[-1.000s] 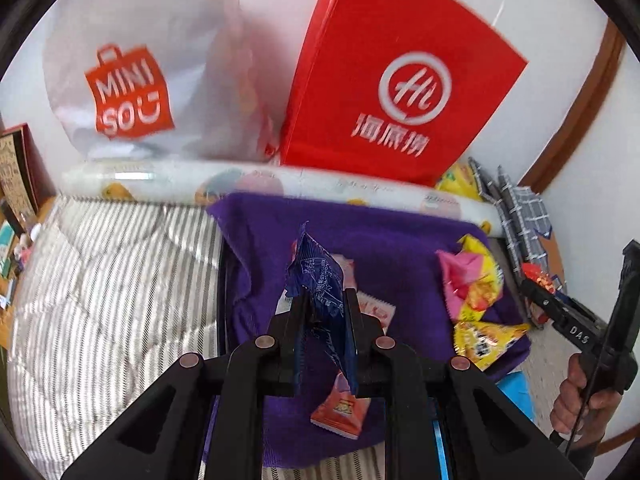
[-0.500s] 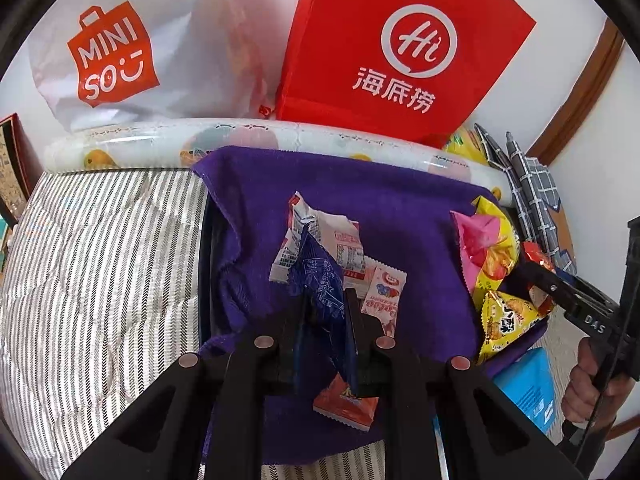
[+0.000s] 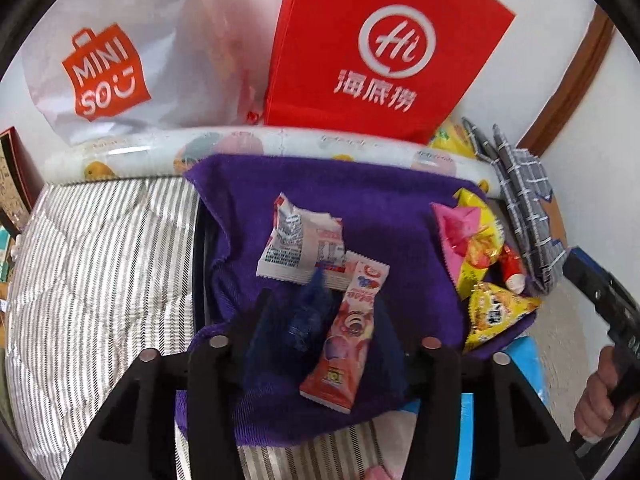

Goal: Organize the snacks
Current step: 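Open the right gripper over the towel while the left releases the blue packet beside it, then grasp the green chip bag with the right gripper while the left grasps the pink wrapper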

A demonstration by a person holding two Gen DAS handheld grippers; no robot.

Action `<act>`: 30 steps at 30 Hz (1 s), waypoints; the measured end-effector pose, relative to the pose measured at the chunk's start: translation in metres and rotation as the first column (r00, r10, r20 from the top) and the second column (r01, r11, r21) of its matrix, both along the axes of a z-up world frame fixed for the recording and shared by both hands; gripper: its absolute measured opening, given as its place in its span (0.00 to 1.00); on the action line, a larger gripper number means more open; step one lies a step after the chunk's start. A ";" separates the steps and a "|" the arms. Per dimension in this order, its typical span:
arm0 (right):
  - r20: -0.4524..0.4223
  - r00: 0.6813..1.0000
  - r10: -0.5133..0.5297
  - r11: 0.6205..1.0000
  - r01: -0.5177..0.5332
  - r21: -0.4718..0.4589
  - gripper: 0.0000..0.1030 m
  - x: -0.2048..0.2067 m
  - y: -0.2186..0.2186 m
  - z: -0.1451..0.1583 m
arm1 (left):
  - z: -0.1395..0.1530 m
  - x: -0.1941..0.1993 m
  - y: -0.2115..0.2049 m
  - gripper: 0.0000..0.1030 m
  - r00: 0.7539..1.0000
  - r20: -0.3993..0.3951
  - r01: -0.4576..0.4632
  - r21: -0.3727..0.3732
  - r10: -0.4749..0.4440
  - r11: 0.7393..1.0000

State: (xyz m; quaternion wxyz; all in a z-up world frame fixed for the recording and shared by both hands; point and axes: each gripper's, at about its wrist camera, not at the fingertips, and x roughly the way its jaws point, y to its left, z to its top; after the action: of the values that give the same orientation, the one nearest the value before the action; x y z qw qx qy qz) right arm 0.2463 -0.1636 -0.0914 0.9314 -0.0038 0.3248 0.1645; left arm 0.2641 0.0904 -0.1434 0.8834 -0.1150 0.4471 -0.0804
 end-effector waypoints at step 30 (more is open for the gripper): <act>-0.117 0.993 0.022 0.999 -0.018 0.036 0.64 -0.154 0.010 -0.035 | 0.012 -0.141 0.007 0.53 0.999 0.032 -0.013 -0.061 0.014 0.998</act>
State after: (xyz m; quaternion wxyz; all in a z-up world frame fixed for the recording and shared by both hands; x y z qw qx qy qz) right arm 0.0924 -0.1540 -0.1262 0.9089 0.0189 0.3760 0.1795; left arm 0.1232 0.0976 -0.1315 0.8871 -0.1434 0.4294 -0.0898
